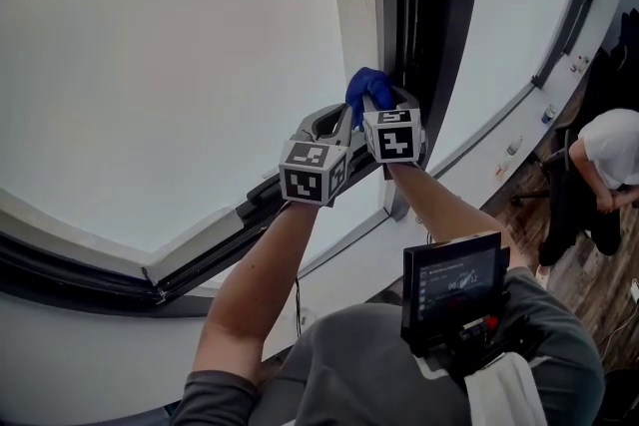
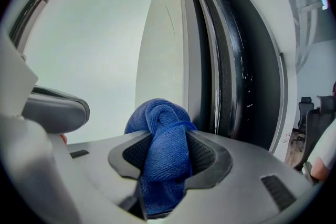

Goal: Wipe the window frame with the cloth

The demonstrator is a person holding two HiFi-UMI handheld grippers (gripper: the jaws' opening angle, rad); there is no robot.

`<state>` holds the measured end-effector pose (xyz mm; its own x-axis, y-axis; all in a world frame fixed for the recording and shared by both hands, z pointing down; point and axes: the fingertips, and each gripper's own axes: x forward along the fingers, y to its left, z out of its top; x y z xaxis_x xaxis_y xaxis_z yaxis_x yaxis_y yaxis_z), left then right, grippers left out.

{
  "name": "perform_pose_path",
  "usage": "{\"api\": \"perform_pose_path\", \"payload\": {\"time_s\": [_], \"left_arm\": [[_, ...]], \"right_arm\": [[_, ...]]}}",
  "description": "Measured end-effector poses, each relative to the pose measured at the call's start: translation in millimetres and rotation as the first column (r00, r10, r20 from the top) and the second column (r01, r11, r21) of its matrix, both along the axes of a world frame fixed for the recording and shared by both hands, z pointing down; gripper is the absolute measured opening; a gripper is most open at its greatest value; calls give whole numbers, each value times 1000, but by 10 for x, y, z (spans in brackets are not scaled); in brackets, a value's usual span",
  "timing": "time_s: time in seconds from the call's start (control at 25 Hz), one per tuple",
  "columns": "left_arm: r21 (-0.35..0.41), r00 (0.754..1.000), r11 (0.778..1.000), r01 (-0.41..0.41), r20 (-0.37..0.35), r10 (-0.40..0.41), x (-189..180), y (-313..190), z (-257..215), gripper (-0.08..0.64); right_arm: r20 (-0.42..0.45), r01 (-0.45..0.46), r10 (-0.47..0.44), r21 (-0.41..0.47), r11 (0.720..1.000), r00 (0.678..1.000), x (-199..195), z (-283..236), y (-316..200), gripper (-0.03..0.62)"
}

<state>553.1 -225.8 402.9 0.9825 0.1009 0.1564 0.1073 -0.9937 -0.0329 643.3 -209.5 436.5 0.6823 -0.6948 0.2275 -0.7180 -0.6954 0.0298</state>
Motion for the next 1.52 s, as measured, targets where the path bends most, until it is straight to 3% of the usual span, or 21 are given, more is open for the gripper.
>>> {"api": "perform_pose_path", "payload": {"time_s": [0.52, 0.88, 1.04, 1.2, 1.52], "left_arm": [[-66, 993, 996, 55, 112, -48, -85, -49, 636, 9], [-76, 987, 993, 91, 139, -80, -226, -35, 826, 9], [-90, 986, 988, 127, 123, -116, -320, -29, 719, 9], [-35, 977, 981, 192, 105, -188, -520, -46, 529, 9], [-60, 968, 967, 249, 19, -248, -867, 4, 250, 9]], "right_arm": [[69, 48, -41, -98, 994, 997, -71, 680, 34, 170], [109, 52, -38, -123, 991, 993, -81, 932, 65, 170], [102, 69, -59, -93, 993, 993, -161, 759, 123, 170], [70, 97, -94, -37, 995, 993, -305, 417, 212, 170], [119, 100, -98, -17, 995, 988, -553, 292, 456, 170]]}}
